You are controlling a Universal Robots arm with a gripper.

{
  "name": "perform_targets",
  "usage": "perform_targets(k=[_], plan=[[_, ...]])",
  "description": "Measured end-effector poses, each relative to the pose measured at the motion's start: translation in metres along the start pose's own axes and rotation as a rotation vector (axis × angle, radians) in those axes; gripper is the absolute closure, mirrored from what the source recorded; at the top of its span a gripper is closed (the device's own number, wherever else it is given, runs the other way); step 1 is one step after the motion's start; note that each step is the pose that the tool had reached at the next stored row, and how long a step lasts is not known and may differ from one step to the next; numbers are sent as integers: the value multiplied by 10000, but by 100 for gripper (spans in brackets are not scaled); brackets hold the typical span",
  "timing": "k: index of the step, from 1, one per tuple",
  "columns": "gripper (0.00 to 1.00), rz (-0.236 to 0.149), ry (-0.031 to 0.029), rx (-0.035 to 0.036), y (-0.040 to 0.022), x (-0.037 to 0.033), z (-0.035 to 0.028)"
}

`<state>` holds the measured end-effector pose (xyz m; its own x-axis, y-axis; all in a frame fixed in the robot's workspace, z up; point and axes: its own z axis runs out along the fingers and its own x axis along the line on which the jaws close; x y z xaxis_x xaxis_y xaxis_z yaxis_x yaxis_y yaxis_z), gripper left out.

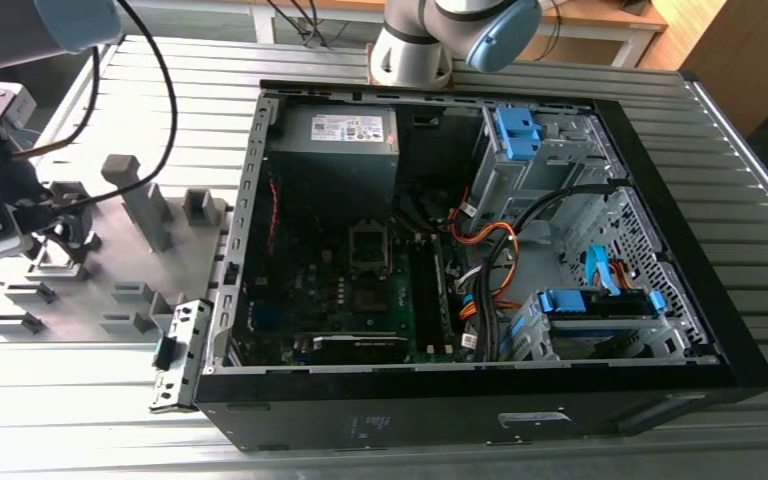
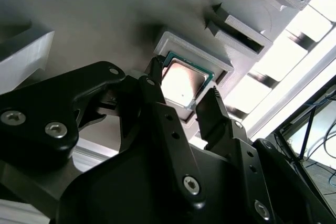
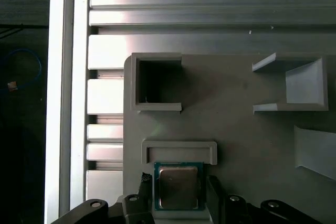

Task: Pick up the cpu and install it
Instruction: 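Pick up the cpu and move it towards the insertion slot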

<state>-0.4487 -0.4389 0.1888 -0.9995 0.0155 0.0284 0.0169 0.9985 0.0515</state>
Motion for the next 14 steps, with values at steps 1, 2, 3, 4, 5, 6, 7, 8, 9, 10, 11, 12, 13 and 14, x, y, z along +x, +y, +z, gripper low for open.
perform_targets(k=[1,2,3,4,5,6,7,8,9,10,11,12,13,14], plan=[[47,0,0,2,0,0,3],[47,0,0,3,0,0,5],[47,0,0,4,0,0,7],[47,0,0,5,-1,0,10],[47,0,0,6,0,0,12],[47,0,-1,7,-1,-1,15],[47,1,-1,9,-1,0,18],[47,0,-1,11,-1,-1,21],[47,0,-1,13,-1,0,23],[47,0,-1,14,-1,-1,26],[47,1,-1,17,-1,-1,28],[47,1,0,19,-1,-1,31],[47,1,-1,21,-1,-1,34],[47,0,-1,23,-2,-1,37]])
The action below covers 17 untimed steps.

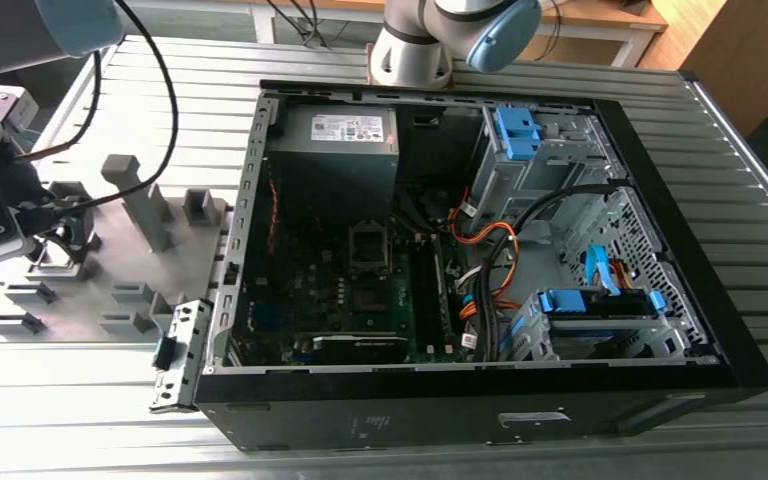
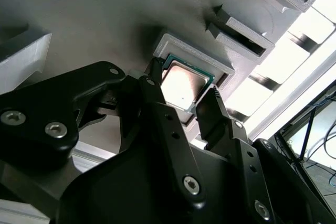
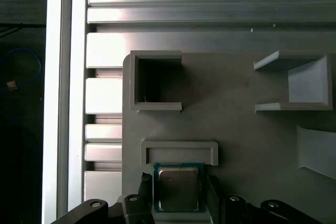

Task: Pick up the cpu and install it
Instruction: 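Pick up the cpu and move it towards the insertion slot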

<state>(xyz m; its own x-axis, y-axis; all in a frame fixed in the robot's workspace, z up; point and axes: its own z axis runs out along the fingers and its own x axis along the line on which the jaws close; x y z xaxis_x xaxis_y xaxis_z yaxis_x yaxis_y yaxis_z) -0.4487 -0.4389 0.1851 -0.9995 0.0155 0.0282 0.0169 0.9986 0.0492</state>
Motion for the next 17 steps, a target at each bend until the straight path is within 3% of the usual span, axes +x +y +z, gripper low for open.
perform_targets(k=[17], plan=[[47,-19,0,-26,0,-2,6]])
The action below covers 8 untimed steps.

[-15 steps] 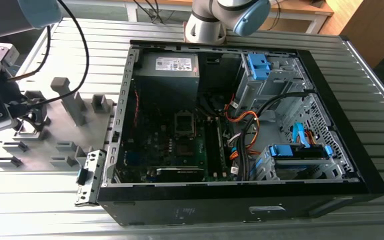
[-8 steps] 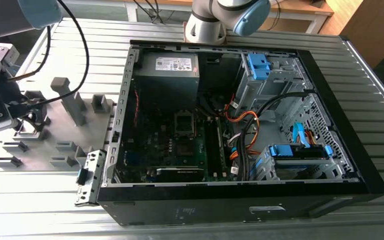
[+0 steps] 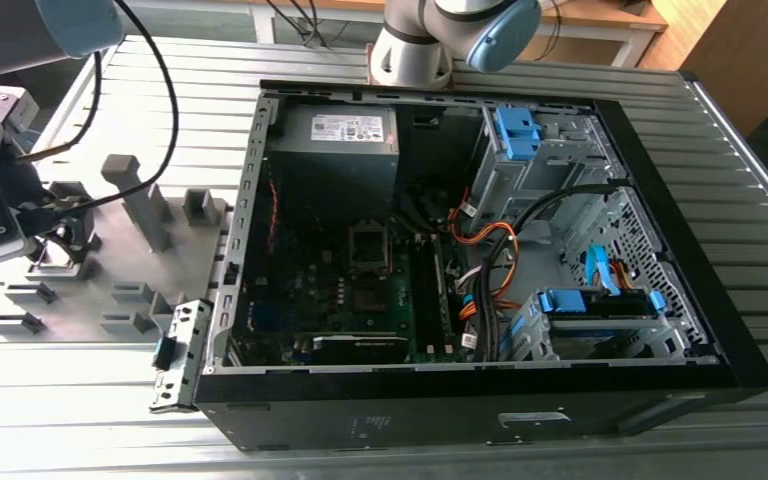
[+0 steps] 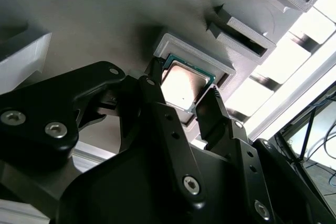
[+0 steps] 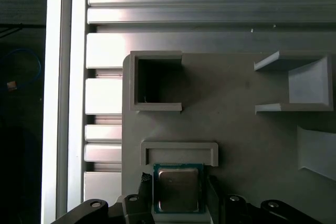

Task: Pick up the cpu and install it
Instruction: 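Pick up the cpu and move it towards the insertion slot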

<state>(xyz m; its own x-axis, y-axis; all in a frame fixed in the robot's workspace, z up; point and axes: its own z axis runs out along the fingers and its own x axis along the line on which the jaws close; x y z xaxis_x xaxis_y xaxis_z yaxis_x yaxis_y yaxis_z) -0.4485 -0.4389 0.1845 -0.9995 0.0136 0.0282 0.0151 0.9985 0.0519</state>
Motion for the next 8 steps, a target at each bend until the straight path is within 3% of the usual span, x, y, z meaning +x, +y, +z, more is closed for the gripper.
perform_targets(k=[8], plan=[[47,-53,4,2,0,0,-1]])
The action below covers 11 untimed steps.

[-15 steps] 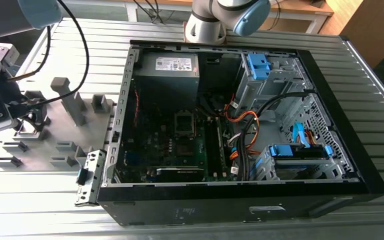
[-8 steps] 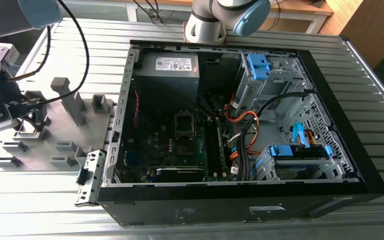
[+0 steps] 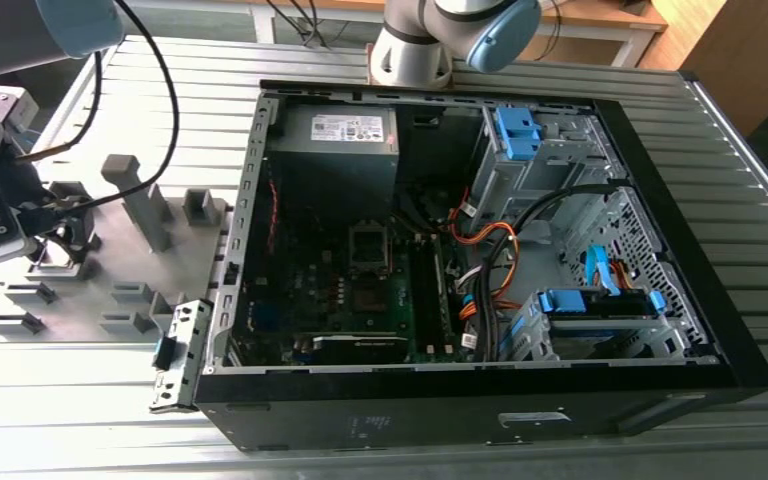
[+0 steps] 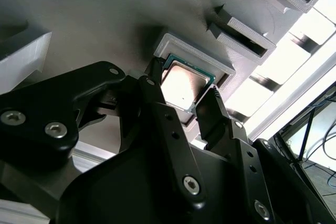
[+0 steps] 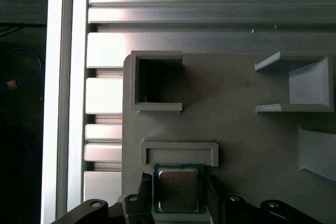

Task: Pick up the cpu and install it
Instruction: 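Pick up the cpu and move it towards the insertion slot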

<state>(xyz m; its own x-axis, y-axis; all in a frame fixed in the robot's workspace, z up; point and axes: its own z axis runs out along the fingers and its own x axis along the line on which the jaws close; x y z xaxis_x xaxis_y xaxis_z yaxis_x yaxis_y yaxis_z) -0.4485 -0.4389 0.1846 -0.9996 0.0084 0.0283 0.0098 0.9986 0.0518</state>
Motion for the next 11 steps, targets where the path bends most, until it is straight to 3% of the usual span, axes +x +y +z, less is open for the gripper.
perform_targets(k=[9,11], plan=[[47,-7,0,0,0,0,0],[53,-8,3,2,0,0,-1]])
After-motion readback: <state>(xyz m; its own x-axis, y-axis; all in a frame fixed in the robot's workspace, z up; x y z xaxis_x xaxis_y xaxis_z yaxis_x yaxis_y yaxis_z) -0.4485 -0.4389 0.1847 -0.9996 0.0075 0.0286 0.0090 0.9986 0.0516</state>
